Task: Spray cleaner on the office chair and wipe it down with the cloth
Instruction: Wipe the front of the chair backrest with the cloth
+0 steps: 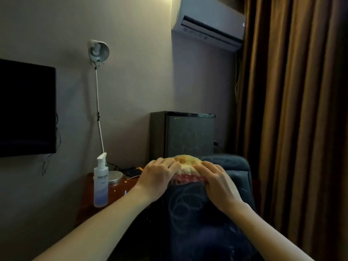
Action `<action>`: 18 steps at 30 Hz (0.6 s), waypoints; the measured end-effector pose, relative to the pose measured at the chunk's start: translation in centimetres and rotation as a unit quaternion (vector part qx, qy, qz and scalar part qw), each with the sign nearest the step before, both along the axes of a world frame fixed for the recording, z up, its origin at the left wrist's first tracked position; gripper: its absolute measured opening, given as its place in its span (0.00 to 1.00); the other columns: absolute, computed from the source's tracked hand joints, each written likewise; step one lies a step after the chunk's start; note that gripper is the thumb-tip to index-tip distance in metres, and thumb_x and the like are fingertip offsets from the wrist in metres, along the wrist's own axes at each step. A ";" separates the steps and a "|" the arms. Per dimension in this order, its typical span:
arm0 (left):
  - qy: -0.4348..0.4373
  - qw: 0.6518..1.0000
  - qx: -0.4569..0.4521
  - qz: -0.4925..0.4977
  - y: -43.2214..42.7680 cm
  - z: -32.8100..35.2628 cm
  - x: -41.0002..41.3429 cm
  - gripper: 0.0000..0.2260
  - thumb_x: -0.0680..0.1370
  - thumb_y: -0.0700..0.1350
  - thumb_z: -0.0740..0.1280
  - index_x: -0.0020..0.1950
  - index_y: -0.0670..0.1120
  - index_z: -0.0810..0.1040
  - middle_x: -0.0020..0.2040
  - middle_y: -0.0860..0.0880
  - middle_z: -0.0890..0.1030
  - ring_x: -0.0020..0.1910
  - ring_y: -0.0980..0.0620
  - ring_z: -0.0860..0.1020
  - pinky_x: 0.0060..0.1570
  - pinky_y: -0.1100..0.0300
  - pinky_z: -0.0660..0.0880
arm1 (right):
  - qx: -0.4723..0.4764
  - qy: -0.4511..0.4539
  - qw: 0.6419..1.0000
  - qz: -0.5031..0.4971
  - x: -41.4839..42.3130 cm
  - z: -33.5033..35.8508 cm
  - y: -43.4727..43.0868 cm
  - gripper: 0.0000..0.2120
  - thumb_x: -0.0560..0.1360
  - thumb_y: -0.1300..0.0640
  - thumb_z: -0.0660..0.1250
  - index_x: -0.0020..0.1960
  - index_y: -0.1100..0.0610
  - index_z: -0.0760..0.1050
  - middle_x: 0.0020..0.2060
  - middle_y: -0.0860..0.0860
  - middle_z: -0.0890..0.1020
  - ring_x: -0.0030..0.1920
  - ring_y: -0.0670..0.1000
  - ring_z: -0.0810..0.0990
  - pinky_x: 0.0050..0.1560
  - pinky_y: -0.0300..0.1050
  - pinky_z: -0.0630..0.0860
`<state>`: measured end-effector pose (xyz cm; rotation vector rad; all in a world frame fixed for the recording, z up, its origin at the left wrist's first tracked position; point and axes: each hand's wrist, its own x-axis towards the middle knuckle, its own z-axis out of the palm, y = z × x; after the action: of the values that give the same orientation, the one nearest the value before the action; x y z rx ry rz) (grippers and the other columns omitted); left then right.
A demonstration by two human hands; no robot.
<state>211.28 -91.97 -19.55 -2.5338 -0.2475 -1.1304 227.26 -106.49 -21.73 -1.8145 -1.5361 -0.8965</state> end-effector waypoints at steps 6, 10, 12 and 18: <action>0.003 0.997 -0.016 0.072 6.6 -0.4 6.3 0.17 0.77 0.36 0.60 0.65 0.48 0.71 0.62 0.49 0.74 0.57 0.45 0.73 0.55 0.54 0.72 | 0.018 -0.002 1.000 0.000 6.7 -0.1 9.1 0.29 0.73 0.71 0.62 0.68 0.47 0.69 0.64 0.47 0.72 0.57 0.56 0.73 0.56 0.49 0.75; -0.001 0.996 0.027 0.081 8.6 -4.6 8.4 0.16 0.66 0.37 0.73 0.52 0.48 0.79 0.51 0.47 0.80 0.47 0.42 0.76 0.46 0.51 0.79 | 0.013 0.075 0.997 0.021 8.5 -5.9 12.6 0.34 0.69 0.72 0.64 0.70 0.46 0.68 0.68 0.46 0.71 0.61 0.55 0.71 0.62 0.48 0.71; -0.029 0.997 0.039 0.058 9.4 -5.9 9.1 0.17 0.63 0.36 0.75 0.50 0.47 0.79 0.49 0.46 0.80 0.44 0.43 0.77 0.40 0.52 0.80 | 0.061 0.084 0.994 0.029 8.7 -7.9 13.5 0.33 0.67 0.72 0.68 0.67 0.48 0.72 0.66 0.47 0.74 0.62 0.55 0.71 0.63 0.49 0.71; -0.070 0.996 0.040 0.049 9.4 -8.8 9.9 0.20 0.64 0.35 0.74 0.55 0.46 0.79 0.51 0.46 0.80 0.47 0.41 0.77 0.39 0.52 0.80 | 0.098 0.065 0.993 0.008 9.9 -9.6 13.6 0.31 0.65 0.74 0.70 0.63 0.51 0.76 0.63 0.49 0.76 0.60 0.55 0.73 0.61 0.43 0.66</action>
<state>221.15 -82.58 -28.38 -2.3490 -0.3500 -1.2542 237.13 -92.93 -31.34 -1.6829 -1.3322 -0.8721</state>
